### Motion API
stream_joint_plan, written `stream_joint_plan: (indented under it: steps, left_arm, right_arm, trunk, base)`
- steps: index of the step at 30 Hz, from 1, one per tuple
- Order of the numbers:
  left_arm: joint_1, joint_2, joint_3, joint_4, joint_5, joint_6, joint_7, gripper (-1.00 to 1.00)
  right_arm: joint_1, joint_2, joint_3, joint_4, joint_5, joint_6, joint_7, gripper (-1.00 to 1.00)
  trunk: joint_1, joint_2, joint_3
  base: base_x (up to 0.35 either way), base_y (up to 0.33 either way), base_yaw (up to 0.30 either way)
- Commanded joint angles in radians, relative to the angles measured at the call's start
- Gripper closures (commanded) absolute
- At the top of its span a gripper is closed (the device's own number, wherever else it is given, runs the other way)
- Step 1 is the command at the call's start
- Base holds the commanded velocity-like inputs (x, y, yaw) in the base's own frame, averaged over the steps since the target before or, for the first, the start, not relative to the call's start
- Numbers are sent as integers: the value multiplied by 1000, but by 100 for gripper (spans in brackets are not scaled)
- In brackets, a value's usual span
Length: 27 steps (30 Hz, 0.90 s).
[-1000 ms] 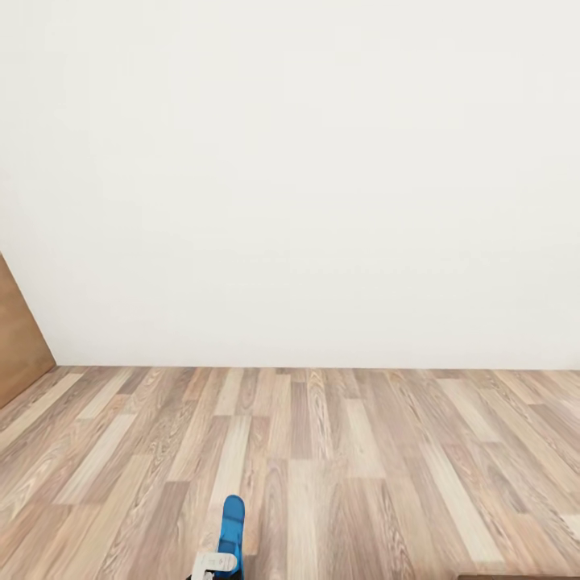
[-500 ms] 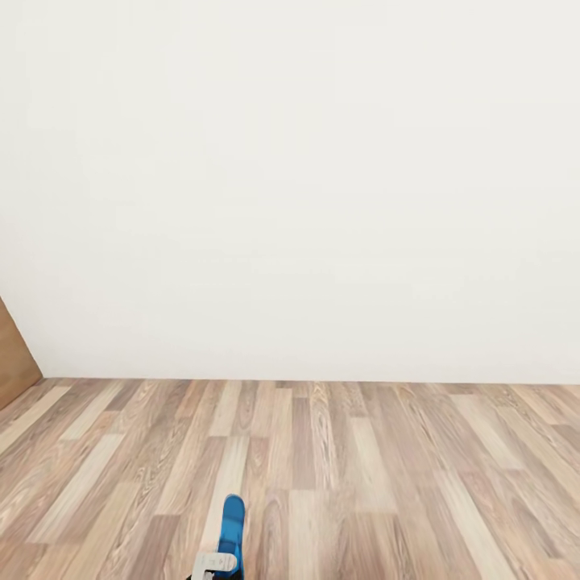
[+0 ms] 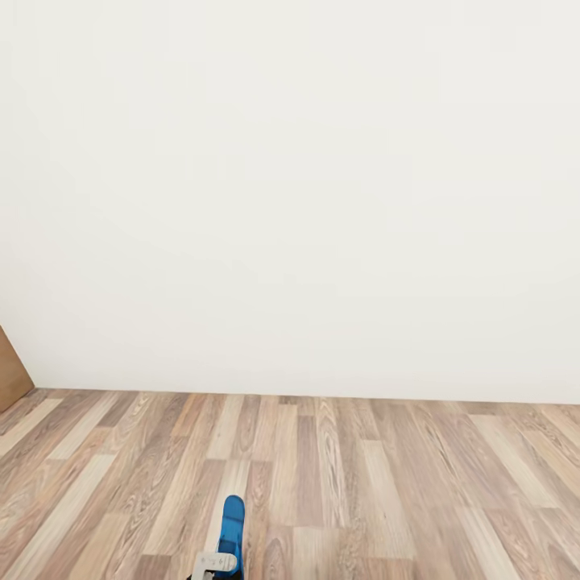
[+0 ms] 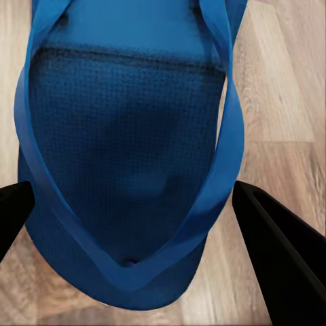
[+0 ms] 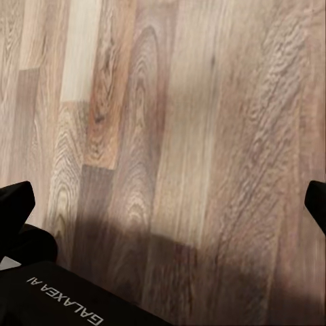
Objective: In the bedroom, move the book from the bed onto either nightstand, and place the two sandals side by side next to the bed.
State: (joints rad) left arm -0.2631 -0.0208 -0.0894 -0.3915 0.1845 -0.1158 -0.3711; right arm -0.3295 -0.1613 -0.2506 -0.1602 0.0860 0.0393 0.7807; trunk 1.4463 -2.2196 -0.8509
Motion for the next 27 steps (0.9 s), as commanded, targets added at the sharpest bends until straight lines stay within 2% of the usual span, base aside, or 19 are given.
stream_joint_plan:
  steps: [1,9,27]
  left_arm:
    - [-1,1,-7,1,10,-4,1,100]
    - [-1,1,-7,2,10,-4,1,100]
    - [0,1,-7,2,10,-4,1,100]
  right_arm:
    - [0,0,-9,-1,9,4,4,-100]
    - [0,0,-9,-1,9,5,3,-100]
    - [0,0,-9,-1,9,5,2,-100]
  trunk:
    - [0,0,-1]
    - [0,0,-1]
    - [0,0,-1]
  base:
    - [327,0,0]
    - [327,0,69]
    - [327,0,274]
